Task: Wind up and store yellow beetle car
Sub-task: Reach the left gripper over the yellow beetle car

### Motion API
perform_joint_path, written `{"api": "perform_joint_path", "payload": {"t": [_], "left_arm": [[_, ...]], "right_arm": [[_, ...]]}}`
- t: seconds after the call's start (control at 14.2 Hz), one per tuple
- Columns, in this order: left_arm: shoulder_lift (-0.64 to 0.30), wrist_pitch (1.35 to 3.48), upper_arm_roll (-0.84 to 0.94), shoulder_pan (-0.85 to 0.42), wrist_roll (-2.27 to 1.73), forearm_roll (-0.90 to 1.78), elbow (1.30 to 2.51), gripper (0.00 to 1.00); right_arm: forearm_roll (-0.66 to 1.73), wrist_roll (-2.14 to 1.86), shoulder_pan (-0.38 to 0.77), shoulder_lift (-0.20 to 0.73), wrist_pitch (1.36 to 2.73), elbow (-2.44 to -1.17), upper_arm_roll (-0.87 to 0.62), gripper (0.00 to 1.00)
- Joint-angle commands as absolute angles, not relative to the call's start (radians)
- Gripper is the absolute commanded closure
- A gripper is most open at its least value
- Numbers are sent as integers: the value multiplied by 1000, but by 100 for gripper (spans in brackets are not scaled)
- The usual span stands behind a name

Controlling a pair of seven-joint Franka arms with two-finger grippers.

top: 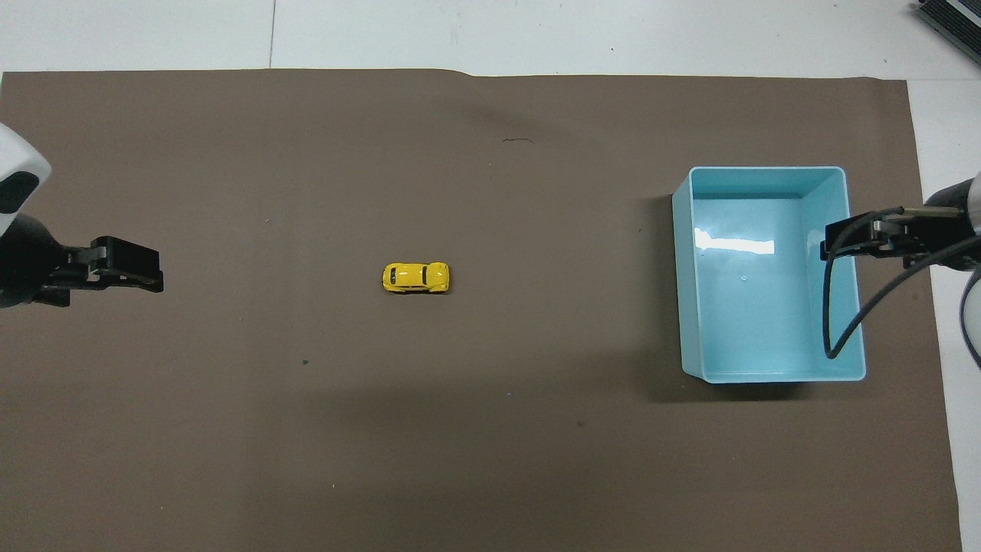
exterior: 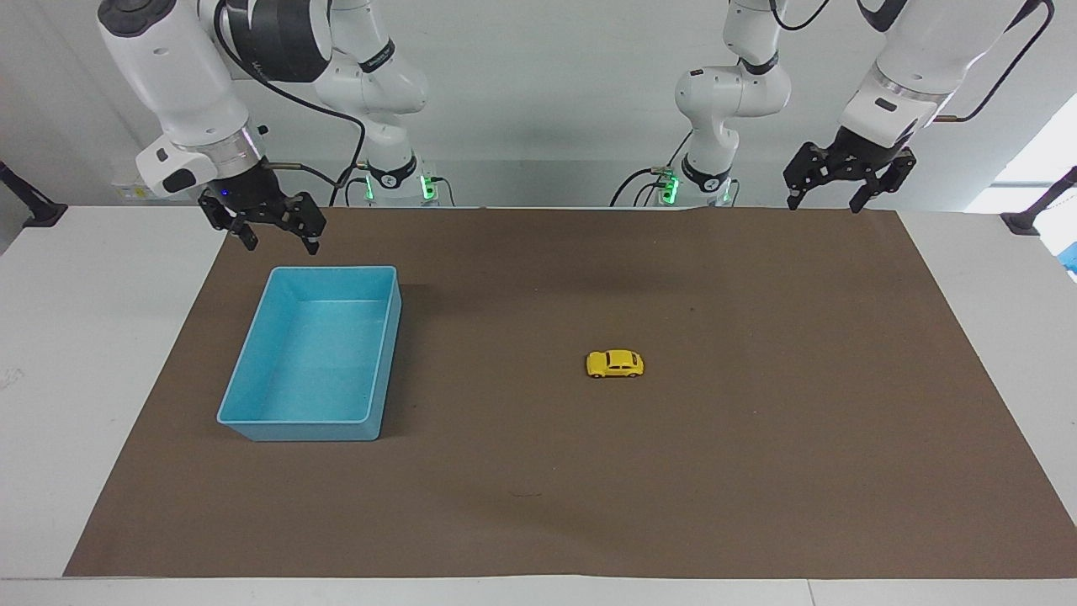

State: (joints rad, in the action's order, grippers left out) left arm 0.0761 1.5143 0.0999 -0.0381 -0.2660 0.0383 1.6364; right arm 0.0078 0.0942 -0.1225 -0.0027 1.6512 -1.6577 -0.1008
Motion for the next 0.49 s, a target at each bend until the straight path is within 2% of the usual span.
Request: {"api": "perform_joint_path", "payload": {"t": [0.0, 0.42], "left_arm": [[87, 1549, 92, -57, -437, 44, 1683, 0], [90, 1598, 92, -98, -801, 46, 1741, 0]], "right_arm": [[29, 97, -137, -20, 1655, -1674, -110, 0], [29, 97, -137, -20, 1655, -1674, -110, 0]]}}
